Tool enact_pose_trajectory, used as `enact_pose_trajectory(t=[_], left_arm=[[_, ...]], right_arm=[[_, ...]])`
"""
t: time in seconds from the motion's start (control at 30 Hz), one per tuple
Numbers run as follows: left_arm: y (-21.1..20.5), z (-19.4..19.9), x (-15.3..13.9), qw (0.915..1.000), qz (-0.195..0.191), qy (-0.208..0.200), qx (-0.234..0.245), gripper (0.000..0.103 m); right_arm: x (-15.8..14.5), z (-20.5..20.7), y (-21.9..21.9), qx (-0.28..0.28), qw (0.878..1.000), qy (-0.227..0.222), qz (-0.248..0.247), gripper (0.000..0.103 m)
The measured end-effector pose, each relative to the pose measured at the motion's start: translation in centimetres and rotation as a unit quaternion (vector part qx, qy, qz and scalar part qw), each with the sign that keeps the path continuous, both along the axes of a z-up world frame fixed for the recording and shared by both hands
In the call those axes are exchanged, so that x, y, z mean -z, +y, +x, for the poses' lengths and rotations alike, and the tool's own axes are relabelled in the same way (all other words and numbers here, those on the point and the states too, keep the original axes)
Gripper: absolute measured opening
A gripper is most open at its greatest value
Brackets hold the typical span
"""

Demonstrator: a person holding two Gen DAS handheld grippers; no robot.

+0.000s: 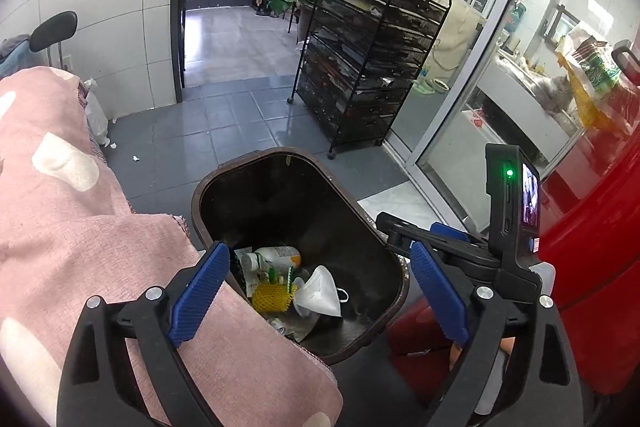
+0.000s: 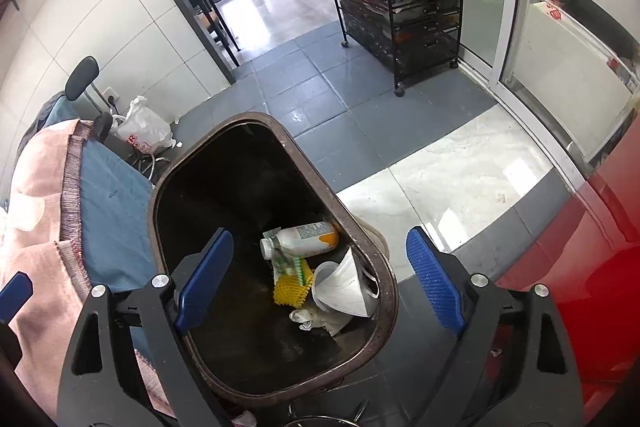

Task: Collect trash
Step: 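Lower the snack wrapper into the bin and open the left tool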

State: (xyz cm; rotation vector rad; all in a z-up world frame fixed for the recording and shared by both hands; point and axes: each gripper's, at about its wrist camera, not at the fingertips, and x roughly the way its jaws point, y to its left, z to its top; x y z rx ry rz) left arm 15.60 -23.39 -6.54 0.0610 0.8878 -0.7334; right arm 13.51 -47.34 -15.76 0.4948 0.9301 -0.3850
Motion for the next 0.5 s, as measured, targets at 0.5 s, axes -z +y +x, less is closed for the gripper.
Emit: enact_pose_trajectory(t=[0.5], left_arm=[[5.5, -2.4, -4.5, 0.9972, -0.024, -0.061, -0.034, 0.097]], right_arm=[[-5.3, 1.6, 5.6, -0.084, 0.995, -0.052, -0.004, 0.089]])
